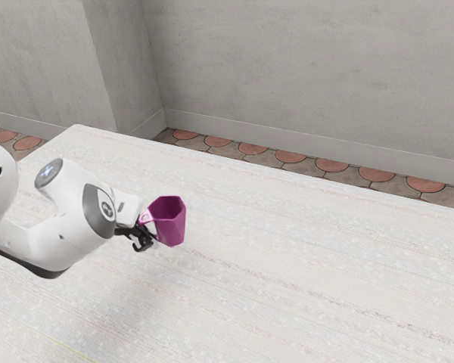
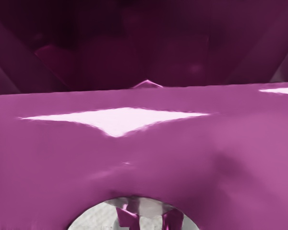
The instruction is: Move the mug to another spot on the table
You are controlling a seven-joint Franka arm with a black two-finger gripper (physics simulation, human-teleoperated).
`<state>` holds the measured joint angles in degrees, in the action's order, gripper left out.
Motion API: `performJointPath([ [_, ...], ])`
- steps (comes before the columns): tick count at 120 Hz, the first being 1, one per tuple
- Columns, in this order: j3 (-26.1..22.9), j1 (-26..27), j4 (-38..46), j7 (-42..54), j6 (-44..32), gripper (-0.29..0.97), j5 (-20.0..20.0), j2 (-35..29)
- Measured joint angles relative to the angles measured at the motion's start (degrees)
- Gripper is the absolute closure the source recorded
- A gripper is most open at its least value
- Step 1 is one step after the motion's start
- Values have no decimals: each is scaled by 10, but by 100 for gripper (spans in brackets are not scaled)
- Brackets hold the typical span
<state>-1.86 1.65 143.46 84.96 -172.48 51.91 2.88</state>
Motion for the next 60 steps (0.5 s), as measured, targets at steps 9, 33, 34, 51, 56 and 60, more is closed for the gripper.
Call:
performJointPath([
  [9, 10, 4, -1, 1, -6, 75, 0, 11],
  [33, 34, 9, -9, 3, -22, 74, -2, 26],
  [34, 35, 9, -10, 3, -23, 74, -2, 27],
  [51, 49, 6, -17, 5, -28, 74, -3, 43],
  [56, 51, 5, -19, 5, -29, 74, -3, 46],
  [60, 52, 5, -21, 5, -30, 74, -2, 49],
])
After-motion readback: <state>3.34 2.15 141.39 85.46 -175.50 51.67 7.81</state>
